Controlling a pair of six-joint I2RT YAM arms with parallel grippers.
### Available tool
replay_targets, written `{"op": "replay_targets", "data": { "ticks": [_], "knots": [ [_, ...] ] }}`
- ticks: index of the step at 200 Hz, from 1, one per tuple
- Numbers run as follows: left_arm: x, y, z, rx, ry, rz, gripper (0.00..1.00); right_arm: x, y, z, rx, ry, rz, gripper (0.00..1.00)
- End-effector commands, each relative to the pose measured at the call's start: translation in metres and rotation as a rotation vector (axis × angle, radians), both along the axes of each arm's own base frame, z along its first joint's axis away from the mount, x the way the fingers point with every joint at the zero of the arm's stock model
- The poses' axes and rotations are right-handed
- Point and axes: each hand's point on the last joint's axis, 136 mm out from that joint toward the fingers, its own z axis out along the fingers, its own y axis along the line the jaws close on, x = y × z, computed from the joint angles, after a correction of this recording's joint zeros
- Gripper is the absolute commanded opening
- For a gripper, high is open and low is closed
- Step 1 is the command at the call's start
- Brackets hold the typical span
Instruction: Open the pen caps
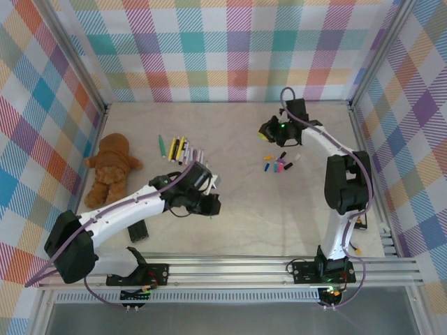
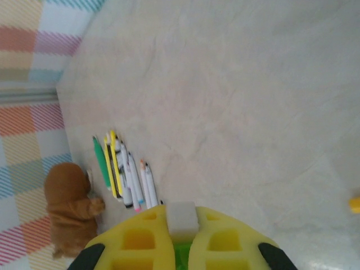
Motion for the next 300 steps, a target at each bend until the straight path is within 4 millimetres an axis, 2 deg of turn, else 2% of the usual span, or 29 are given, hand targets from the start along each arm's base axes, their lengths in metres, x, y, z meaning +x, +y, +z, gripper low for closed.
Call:
{"op": "replay_targets", "data": {
  "ticks": [1,37,64,95,126,160,194,227,270,300],
  "knots": [
    [0.03,0.005,0.007,0.052,-0.04,0.025,0.0,-0.023,0.003,-0.01,-0.109,0.005,0.049,0.0],
    [0.079,0.01,-0.004,0.109,-0.043,0.091,0.0,-0.051,-0.003,-0.021,-0.263,-0.006,0.07,0.0],
    [0.102,0.01,-0.014,0.123,-0.032,0.137,0.0,-0.066,-0.002,-0.029,-0.34,-0.005,0.099,0.0],
    [0.121,0.012,-0.026,0.173,-0.02,0.175,0.0,-0.074,0.001,-0.039,-0.425,-0.008,0.131,0.0],
    [0.137,0.025,-0.044,0.293,-0.026,0.216,0.0,-0.078,-0.001,-0.052,-0.487,0.007,0.143,0.0],
    [0.151,0.026,-0.061,0.343,-0.021,0.241,0.0,-0.079,-0.003,-0.066,-0.517,0.032,0.156,0.0],
    [0.173,0.031,-0.067,0.436,-0.05,0.273,0.0,-0.079,-0.012,-0.079,-0.58,0.058,0.15,0.0],
    [0.19,0.027,-0.072,0.468,-0.054,0.264,0.01,-0.076,-0.026,-0.095,-0.672,0.09,0.134,0.0],
    [0.197,0.027,-0.084,0.504,-0.029,0.271,0.1,-0.074,-0.029,-0.103,-0.695,0.112,0.129,0.0],
    [0.199,0.032,-0.087,0.519,-0.024,0.297,0.14,-0.075,-0.035,-0.104,-0.728,0.136,0.112,0.1]
  ]
}}
